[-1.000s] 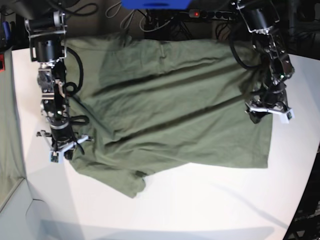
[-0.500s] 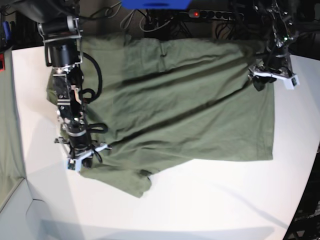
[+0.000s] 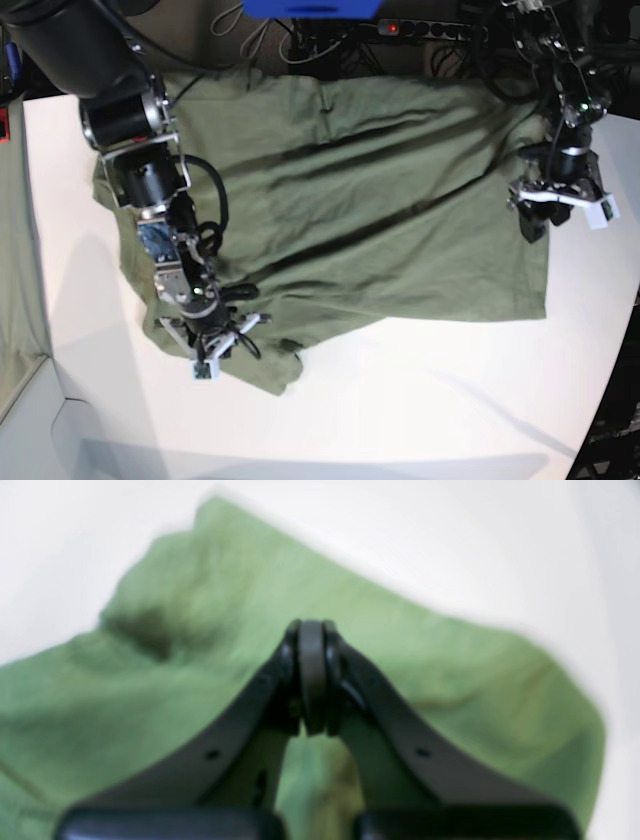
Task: Layout the t-shirt on the table in an organized manner, then fold the t-shirt properly
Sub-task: 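Lift the shirt with both grippers and stretch it apart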
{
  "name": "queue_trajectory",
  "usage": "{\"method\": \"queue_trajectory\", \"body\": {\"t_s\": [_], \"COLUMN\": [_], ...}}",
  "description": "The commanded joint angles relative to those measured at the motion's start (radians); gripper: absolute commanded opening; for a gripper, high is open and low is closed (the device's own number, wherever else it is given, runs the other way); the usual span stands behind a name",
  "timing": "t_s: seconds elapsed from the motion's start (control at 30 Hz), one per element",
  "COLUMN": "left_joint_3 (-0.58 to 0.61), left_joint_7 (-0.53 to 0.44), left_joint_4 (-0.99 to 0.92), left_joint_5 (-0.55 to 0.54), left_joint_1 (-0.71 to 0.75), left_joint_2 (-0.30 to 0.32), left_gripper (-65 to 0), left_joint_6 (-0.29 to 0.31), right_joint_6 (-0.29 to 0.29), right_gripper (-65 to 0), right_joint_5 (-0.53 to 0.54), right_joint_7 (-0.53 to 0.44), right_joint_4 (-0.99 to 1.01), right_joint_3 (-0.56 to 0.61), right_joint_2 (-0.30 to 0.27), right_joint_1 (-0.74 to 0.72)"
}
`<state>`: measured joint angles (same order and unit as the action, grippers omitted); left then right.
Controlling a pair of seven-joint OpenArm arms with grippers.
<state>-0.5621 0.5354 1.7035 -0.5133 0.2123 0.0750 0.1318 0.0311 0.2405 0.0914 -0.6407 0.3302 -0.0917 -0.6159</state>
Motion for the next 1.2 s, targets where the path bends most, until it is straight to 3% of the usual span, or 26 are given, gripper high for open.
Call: {"method": "queue_trajectory", "body": {"t_s": [0.0,0.17,0.33,0.57,0.87,1.0,1.17], "left_joint_3": [0.000,-0.002,0.004,-0.003,0.003,0.007,0.109], "left_joint_7": [-0.016,-0.019,-0.025,-0.024,-0.024,-0.014,-0.014], "left_joint_4": [-0.001,-0.267,-0.437,-0.446,-0.437,-0.422,-0.323], "left_joint_5": [0.003,0.005,0.003,0.003,0.000,-0.008,-0.006], "left_joint_1": [-0.032,-0.169,-0.199,-0.135,-0.018,0.023,0.106], "left_joint_2": [0.009,0.013,0.072,0.081,0.044,0.035,0.021], "left_gripper": [-32.1,-32.1,-32.1,-32.1,-32.1,-32.1,-32.1], "left_joint_6": [0.001,0.001,0.001,0.001,0.001,0.001,0.001], "right_joint_6": [0.002,0.002,0.002,0.011,0.011,0.011,0.011], "right_gripper": [-65.0,-65.0,-65.0,-65.0,-65.0,-65.0,-65.0], "right_joint_5": [-0.005,-0.005,-0.005,0.000,-0.005,-0.005,-0.005], "right_joint_7": [-0.026,-0.026,-0.055,-0.097,-0.089,-0.088,-0.088], "right_joint_4": [0.006,0.123,0.192,0.264,0.310,0.312,0.302], "right_joint_3": [-0.001,-0.001,-0.003,-0.024,-0.188,-0.182,-0.184], "right_joint_2": [-0.001,-0.006,-0.029,-0.104,-0.168,-0.168,-0.161], "right_joint_1": [-0.046,-0.098,-0.101,-0.098,-0.051,-0.022,0.018]}}
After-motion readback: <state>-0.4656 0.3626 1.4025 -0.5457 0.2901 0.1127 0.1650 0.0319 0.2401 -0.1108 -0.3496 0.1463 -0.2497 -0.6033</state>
